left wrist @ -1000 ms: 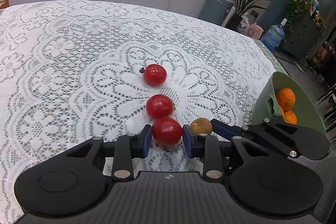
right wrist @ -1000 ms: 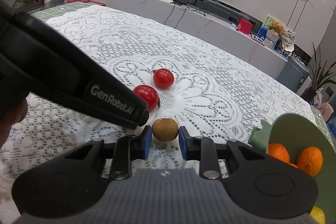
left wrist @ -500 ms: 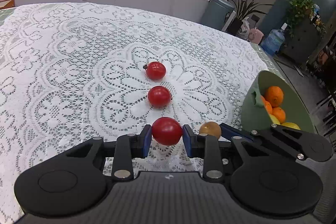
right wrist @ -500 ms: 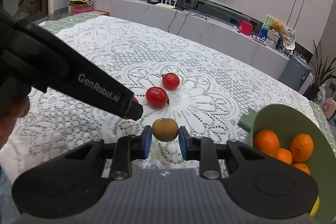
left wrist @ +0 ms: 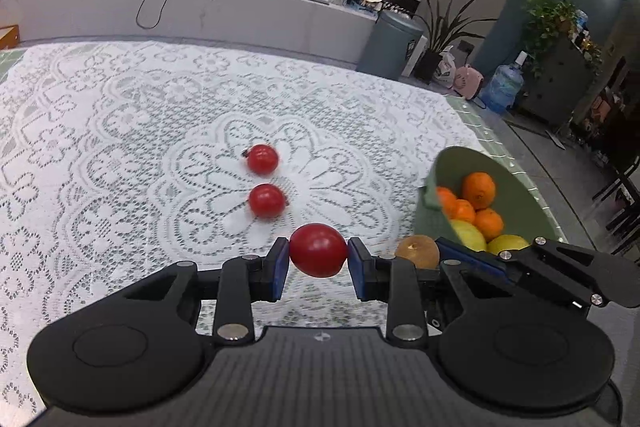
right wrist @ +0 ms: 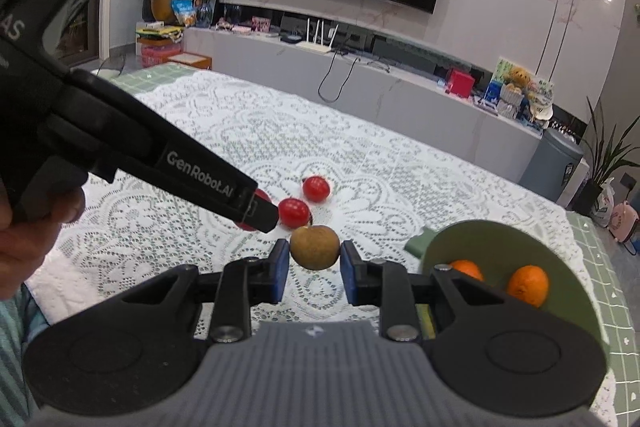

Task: Organize fruits
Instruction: 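Carry the tomato in the left tool over the colander while the right tool carries the kiwi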

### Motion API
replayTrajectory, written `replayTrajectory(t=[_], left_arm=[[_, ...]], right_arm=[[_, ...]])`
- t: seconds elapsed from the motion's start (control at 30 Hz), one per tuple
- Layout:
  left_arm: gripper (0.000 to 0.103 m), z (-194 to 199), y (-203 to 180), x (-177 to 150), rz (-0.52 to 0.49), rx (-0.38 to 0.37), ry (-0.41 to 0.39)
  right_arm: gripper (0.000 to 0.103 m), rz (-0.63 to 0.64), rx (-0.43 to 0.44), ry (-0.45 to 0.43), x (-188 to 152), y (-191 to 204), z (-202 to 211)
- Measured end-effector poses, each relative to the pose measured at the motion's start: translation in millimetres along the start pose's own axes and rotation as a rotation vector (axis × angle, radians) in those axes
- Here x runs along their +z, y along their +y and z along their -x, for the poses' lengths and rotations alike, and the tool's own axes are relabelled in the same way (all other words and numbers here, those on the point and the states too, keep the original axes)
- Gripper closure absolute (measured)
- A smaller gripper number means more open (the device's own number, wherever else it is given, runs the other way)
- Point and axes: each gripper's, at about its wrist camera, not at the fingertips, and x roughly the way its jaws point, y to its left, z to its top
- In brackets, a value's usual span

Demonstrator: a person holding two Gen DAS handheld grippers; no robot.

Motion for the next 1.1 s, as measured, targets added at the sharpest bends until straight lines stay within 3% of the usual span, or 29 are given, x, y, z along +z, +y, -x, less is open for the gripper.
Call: replayTrajectory(t=[0.53,1.1], left_arm=[[0.068,11,-63,8,-0.144,-0.073,-0.052],[0.068,-20,-132,16,-0.315,-0.138,-0.029]], right_arm=[[0.079,-0.165,-0.131,-0.051,-14,-63,61],[0.079,-0.318,-0.241,-0.002,-35,-126,66]])
